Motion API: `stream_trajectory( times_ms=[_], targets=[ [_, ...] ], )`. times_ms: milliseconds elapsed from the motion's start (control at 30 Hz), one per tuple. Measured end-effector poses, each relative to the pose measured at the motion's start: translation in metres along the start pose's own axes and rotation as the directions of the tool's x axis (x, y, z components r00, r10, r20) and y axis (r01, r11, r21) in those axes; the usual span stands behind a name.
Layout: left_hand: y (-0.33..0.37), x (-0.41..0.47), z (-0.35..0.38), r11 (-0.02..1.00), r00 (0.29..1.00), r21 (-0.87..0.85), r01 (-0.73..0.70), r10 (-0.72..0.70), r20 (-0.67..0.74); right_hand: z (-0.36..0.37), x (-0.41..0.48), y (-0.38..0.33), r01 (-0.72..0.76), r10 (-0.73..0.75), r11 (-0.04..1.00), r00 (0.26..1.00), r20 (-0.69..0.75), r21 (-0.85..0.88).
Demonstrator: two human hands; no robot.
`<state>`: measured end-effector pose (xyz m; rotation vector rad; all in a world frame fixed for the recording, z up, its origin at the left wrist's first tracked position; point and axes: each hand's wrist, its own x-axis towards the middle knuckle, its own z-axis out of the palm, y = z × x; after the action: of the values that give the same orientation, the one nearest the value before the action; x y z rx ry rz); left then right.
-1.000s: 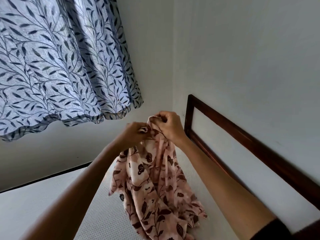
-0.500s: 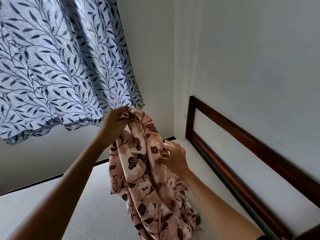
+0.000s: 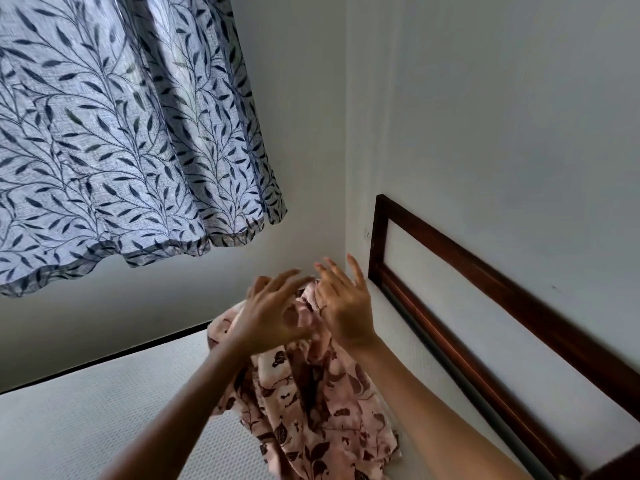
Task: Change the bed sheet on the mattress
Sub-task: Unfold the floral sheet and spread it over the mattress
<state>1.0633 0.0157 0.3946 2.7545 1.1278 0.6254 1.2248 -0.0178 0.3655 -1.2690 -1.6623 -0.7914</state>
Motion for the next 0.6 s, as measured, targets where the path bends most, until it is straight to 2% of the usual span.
stream_trajectory(
  times_ms=[100, 167, 200, 267, 333, 400, 500, 534, 600],
  targets=[
    [0.013, 0.009, 0.006, 0.998, 0.993, -0.056, -0.021, 0.014, -0.121, -0.004, -0.004, -0.002, -0.081, 0.077, 0.989, 0.996, 0.04, 0.12],
    [0.013, 0.013, 0.003, 0.994, 0.978, -0.089, -0.07, 0.051, -0.202, -0.013, -0.008, -0.002, -0.217, 0.177, 0.944, 0.969, 0.174, 0.247],
    [0.015, 0.014, -0.001, 0.991, 0.968, -0.108, -0.08, 0.051, -0.246, -0.016, -0.01, -0.002, -0.338, 0.257, 0.89, 0.927, 0.275, 0.307],
    [0.021, 0.018, -0.011, 0.981, 0.936, -0.192, -0.033, -0.037, -0.349, -0.018, -0.018, 0.003, -0.578, 0.387, 0.748, 0.779, 0.494, 0.325],
    [0.027, 0.025, -0.024, 0.95, 0.886, -0.303, 0.074, -0.202, -0.417, -0.016, -0.03, 0.013, -0.65, 0.403, 0.714, 0.687, 0.604, 0.262],
    [0.028, 0.031, -0.036, 0.906, 0.849, -0.399, 0.142, -0.319, -0.421, -0.014, -0.045, 0.023, -0.654, 0.38, 0.729, 0.63, 0.678, 0.199],
    [0.015, 0.036, -0.046, 0.828, 0.791, -0.53, 0.183, -0.444, -0.421, -0.016, -0.058, 0.033, -0.715, 0.413, 0.686, 0.537, 0.736, 0.137],
    [0.008, 0.035, -0.047, 0.817, 0.77, -0.534, 0.218, -0.48, -0.421, -0.017, -0.058, 0.034, -0.746, 0.455, 0.653, 0.521, 0.723, 0.127],
    [-0.011, 0.035, -0.043, 0.847, 0.756, -0.403, 0.346, -0.506, -0.414, -0.019, -0.048, 0.034, -0.842, 0.568, 0.513, 0.478, 0.67, 0.165]
  ],
)
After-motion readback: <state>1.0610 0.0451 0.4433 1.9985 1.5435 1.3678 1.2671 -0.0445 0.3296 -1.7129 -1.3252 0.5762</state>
